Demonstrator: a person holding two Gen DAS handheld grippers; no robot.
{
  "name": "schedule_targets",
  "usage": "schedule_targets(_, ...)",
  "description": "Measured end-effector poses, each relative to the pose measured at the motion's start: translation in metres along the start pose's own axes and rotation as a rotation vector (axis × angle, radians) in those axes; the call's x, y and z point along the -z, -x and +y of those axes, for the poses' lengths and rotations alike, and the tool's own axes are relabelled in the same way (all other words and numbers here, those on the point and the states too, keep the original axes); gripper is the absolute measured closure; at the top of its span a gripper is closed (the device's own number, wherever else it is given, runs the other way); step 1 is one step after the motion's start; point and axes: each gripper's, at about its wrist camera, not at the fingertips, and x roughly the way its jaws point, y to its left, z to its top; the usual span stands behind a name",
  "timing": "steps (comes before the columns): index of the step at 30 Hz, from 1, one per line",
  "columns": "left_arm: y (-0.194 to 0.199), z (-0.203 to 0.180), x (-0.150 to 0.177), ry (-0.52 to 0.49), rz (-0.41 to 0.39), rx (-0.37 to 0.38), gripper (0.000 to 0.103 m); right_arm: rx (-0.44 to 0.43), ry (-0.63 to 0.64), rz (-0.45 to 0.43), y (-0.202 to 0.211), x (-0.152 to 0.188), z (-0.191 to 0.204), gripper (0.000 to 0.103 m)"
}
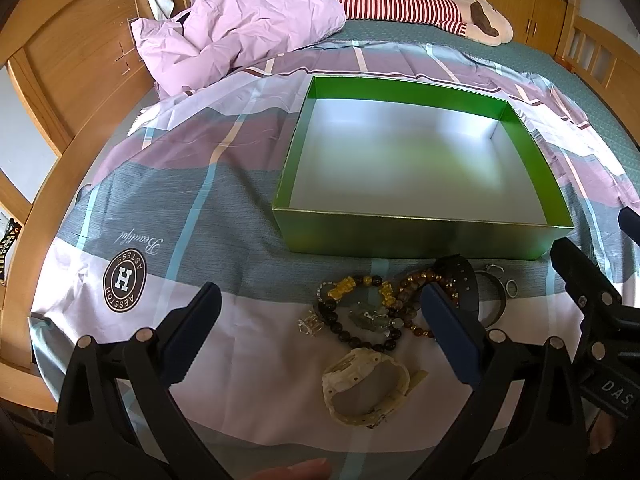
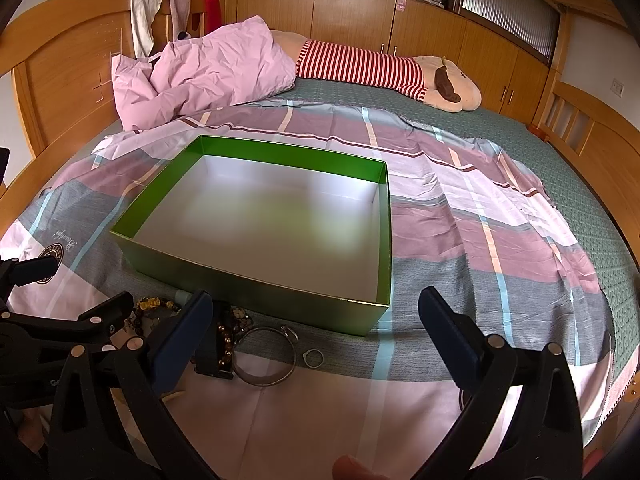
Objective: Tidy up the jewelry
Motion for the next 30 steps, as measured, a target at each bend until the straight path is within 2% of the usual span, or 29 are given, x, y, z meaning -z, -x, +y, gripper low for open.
schedule_targets(30, -0.0013, 0.0028, 0.0028, -0.005, 0.004, -0.007, 0.004, 0.001, 0.004, -0.003, 0.002, 0.0003, 0.0004, 0.002)
